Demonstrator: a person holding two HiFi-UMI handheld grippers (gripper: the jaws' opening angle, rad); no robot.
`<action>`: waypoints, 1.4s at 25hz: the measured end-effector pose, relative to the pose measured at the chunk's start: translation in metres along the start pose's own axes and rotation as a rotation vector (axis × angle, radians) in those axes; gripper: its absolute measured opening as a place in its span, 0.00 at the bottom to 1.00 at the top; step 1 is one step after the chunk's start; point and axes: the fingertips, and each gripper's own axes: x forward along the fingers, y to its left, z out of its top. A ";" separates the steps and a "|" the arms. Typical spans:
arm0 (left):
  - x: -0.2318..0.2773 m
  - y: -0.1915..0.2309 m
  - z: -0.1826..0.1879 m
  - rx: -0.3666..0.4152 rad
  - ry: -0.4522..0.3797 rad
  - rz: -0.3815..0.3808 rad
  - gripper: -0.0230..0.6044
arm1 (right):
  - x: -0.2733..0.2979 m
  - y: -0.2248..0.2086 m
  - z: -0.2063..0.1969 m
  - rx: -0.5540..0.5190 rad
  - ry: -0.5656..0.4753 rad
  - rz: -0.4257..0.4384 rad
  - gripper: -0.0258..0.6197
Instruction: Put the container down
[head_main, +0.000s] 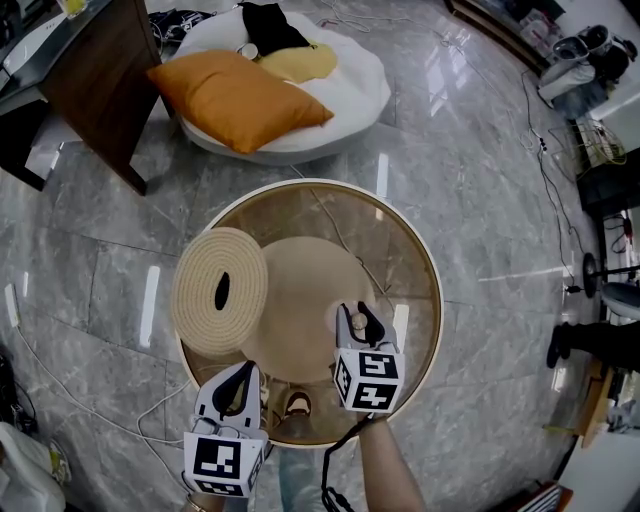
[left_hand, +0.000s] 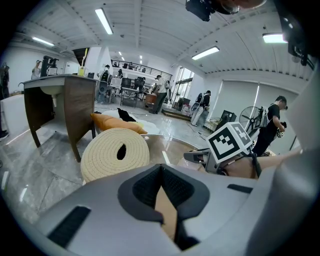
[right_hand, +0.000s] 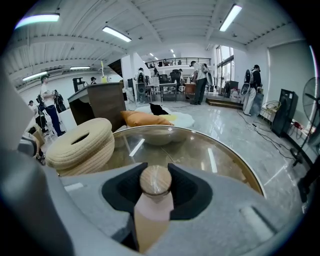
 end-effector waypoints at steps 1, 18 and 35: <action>0.000 0.000 0.000 0.000 0.000 0.000 0.02 | 0.000 0.000 0.000 -0.003 -0.003 0.000 0.24; -0.003 0.008 -0.004 -0.007 0.011 0.018 0.02 | -0.002 0.001 0.003 -0.005 -0.052 0.007 0.24; -0.016 0.007 0.013 0.035 -0.002 0.015 0.02 | -0.030 0.003 0.020 -0.052 -0.091 0.023 0.28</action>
